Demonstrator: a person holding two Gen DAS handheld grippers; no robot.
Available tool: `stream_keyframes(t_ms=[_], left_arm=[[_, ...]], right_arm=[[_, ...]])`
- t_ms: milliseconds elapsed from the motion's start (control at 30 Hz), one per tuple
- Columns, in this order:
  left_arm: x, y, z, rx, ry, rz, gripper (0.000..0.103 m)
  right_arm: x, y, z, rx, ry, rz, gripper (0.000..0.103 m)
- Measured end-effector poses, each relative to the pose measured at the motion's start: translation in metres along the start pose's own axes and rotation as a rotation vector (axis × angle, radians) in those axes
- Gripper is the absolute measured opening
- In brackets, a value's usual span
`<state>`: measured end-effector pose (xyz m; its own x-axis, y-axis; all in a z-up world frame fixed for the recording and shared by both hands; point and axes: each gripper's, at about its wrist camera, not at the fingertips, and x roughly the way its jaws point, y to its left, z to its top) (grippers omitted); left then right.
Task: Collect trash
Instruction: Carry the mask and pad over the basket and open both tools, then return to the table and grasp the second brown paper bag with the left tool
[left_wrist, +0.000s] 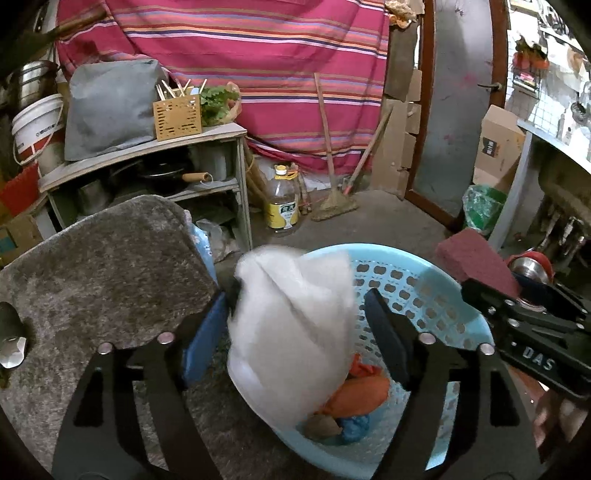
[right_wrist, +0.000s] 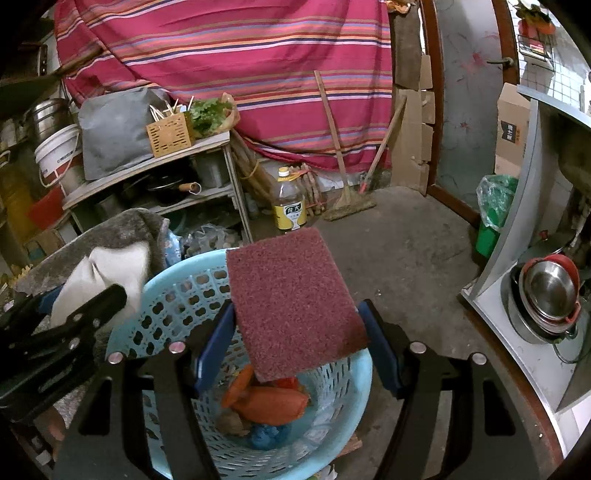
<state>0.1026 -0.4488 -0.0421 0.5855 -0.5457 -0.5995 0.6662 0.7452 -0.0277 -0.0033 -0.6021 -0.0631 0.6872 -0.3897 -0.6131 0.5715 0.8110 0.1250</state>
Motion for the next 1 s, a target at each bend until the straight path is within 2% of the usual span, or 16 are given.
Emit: stream_keyframes(t_ms=[133, 233, 500, 533, 600, 800, 1000], left_arm=[[-0.008, 0.007, -0.001, -0.001, -0.01, 0.015, 0.077], [-0.017, 0.018, -0.001, -0.005, -0.031, 0.054, 0.083], [-0.033, 0.054, -0.008, -0.018, -0.045, 0.141, 0.088], [-0.035, 0.058, -0.009, -0.02, -0.046, 0.149, 0.089], [-0.042, 0.071, -0.012, -0.029, -0.047, 0.167, 0.09], [-0.068, 0.119, -0.025, -0.05, -0.051, 0.258, 0.095], [-0.101, 0.183, -0.047, -0.118, -0.072, 0.373, 0.097]], right_arm=[[0.0, 0.002, 0.0, -0.005, 0.001, -0.004, 0.068], [0.001, 0.002, 0.0, -0.005, 0.001, -0.004, 0.068], [0.006, 0.022, 0.0, -0.027, 0.008, 0.012, 0.069], [0.007, 0.025, 0.0, -0.033, 0.011, 0.008, 0.072], [0.007, 0.032, 0.0, -0.046, 0.001, -0.014, 0.088], [0.003, 0.055, 0.001, -0.054, -0.011, -0.019, 0.093], [-0.001, 0.108, -0.002, -0.136, 0.004, 0.008, 0.093]])
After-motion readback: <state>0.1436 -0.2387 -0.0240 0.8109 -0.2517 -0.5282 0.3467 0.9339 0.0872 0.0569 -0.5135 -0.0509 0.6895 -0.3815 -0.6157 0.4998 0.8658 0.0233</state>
